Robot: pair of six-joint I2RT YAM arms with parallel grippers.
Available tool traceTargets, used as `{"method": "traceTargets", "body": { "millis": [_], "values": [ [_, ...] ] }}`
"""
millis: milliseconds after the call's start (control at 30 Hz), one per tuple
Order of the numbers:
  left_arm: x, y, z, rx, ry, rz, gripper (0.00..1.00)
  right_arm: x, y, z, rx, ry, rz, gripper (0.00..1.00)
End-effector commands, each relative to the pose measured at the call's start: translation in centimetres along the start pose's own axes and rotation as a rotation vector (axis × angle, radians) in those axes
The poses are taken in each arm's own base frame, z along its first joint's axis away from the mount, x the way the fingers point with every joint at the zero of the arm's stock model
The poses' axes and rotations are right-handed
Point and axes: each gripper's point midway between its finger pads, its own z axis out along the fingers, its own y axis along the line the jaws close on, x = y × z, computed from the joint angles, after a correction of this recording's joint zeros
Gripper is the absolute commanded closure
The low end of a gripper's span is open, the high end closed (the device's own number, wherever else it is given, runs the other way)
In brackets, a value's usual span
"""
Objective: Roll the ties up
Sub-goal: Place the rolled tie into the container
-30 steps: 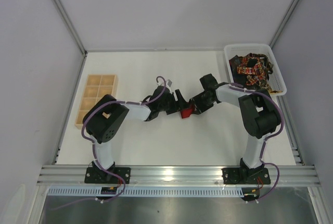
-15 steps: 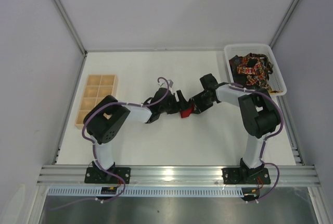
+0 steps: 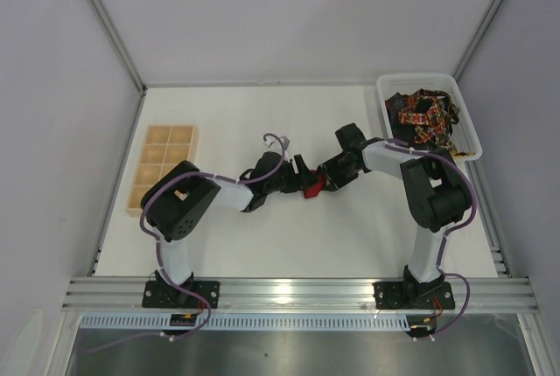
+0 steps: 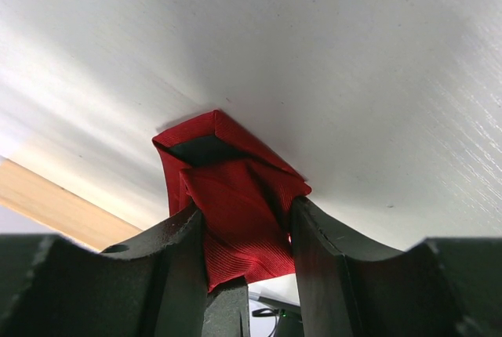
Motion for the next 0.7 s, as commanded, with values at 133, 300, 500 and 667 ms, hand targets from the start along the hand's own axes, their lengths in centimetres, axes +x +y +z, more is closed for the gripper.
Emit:
{"method": "traceTargets", "body": {
  "millis": [133, 300, 500, 667],
  "values": [
    [2.4, 2.2, -0.3, -0.021, 0.057, 0.044, 0.28, -1.3, -5.2, 0.8, 0.235, -0.102, 0.007, 0.53],
    [2.5, 1.6, -0.5, 0.006, 0.055, 0.062, 0.24, -1.3, -5.1, 0.2, 0.264, -0.116, -0.004, 0.52],
    [3.4, 0.8, -0.6, 0.056, 0.079, 0.063, 0.21, -0.7, -5.4, -0.1, 0.278, -0.097, 0.004, 0.52],
    [5.0, -0.6, -0.5, 0.12, 0.114, 0.07, 0.21, -0.5, -5.1, -0.3, 0.273, -0.104, 0.009, 0.51]
  ]
}}
